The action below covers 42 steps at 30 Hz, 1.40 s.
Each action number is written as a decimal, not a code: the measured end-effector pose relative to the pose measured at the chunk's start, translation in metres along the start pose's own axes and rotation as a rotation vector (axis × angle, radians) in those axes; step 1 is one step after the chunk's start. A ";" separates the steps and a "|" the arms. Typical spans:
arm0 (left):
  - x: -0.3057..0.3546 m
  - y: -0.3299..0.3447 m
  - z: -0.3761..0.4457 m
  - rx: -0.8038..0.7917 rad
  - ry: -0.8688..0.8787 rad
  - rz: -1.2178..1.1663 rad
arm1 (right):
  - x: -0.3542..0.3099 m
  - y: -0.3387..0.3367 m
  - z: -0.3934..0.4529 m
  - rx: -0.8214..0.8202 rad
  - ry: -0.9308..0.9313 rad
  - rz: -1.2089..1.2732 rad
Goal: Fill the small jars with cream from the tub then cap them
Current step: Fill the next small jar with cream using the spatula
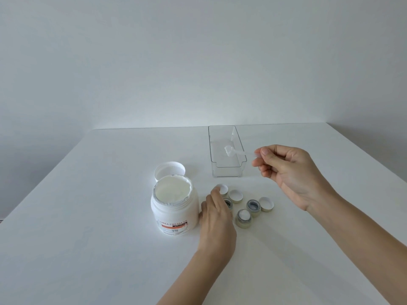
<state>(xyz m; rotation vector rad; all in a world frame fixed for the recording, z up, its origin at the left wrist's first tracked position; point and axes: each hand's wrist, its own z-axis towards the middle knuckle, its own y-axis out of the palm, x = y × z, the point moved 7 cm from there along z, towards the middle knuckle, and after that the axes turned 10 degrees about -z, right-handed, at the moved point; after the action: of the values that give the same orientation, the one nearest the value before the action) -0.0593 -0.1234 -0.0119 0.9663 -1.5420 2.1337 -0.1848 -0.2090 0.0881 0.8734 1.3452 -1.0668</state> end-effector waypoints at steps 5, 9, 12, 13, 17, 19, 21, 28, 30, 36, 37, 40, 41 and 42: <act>0.000 -0.001 0.004 0.002 0.013 -0.035 | 0.000 0.001 -0.001 -0.009 0.007 0.011; 0.010 -0.012 -0.002 0.025 0.083 -0.075 | -0.002 0.000 -0.002 -0.025 0.007 0.037; 0.023 -0.030 -0.010 0.037 0.134 -0.231 | -0.004 -0.001 0.000 -0.031 0.005 0.059; 0.027 -0.038 -0.013 0.038 0.146 -0.287 | -0.005 -0.001 0.001 -0.030 0.005 0.074; 0.031 -0.075 -0.025 0.054 0.172 -0.481 | -0.011 0.009 0.006 -0.070 0.003 0.167; 0.023 -0.095 -0.028 0.044 0.111 -0.614 | -0.014 0.020 0.007 -0.112 0.008 0.204; 0.010 -0.115 -0.030 0.024 0.023 -0.775 | -0.016 0.033 0.008 -0.154 0.018 0.214; -0.044 -0.179 -0.022 0.178 -0.115 -0.893 | -0.025 0.086 0.009 -0.309 -0.086 -0.120; -0.057 -0.189 -0.019 0.217 -0.146 -0.888 | -0.031 0.096 0.008 -0.290 -0.197 -0.315; -0.075 -0.198 -0.008 0.243 -0.188 -0.904 | -0.050 0.130 0.001 -0.249 -0.540 -0.808; -0.076 -0.198 -0.007 0.248 -0.185 -0.907 | -0.050 0.136 -0.001 -0.262 -0.577 -0.862; -0.076 -0.196 -0.005 0.259 -0.182 -0.917 | -0.048 0.150 -0.003 -0.302 -0.658 -1.054; -0.077 -0.195 -0.005 0.263 -0.183 -0.917 | -0.046 0.153 -0.003 -0.317 -0.688 -1.138; -0.078 -0.195 -0.005 0.270 -0.186 -0.916 | -0.045 0.157 -0.004 -0.331 -0.713 -1.217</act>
<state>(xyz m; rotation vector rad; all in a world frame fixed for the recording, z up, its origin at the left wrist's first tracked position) 0.1158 -0.0407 0.0693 1.5988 -0.6299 1.6018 -0.0347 -0.1526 0.1175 -0.6897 1.3031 -1.7382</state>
